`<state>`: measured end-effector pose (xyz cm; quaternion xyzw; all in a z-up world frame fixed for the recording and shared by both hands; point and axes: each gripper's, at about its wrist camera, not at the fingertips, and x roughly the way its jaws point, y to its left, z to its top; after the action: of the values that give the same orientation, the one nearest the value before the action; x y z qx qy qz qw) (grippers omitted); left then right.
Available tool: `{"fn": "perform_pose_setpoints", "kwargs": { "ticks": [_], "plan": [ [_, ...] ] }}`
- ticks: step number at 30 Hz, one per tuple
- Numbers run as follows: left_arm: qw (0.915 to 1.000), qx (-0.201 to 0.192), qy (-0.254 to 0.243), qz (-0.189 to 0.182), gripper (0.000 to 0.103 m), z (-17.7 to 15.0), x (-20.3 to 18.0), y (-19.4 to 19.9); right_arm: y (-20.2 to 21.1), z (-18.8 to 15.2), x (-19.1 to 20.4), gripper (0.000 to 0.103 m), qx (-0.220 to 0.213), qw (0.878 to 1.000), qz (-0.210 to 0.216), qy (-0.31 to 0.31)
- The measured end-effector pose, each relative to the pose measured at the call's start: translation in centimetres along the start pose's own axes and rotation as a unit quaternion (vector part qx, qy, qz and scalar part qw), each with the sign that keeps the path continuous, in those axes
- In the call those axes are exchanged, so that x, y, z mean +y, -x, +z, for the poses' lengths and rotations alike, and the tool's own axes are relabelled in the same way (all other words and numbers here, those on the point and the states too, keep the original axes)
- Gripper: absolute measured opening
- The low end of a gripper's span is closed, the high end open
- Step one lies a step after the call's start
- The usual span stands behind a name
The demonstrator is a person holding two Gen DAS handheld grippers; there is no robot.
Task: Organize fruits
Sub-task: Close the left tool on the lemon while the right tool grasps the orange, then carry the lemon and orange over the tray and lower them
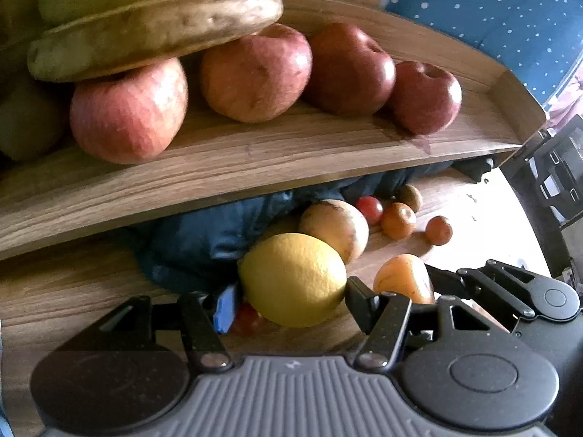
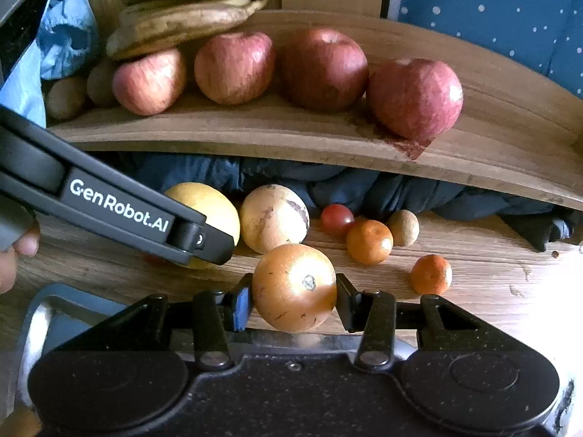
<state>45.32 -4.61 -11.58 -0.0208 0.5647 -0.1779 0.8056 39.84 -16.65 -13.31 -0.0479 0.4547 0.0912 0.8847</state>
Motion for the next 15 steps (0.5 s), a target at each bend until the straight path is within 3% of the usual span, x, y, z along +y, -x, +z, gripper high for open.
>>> {"fn": "perform_pose_setpoints", "kwargs": {
  "ticks": [15],
  "plan": [
    [0.9995, -0.024, -0.019, -0.001, 0.066, -2.6, -3.1, 3.5, 4.6, -1.8, -0.2, 0.047, -0.033, 0.999, -0.01, -0.015]
  ]
}}
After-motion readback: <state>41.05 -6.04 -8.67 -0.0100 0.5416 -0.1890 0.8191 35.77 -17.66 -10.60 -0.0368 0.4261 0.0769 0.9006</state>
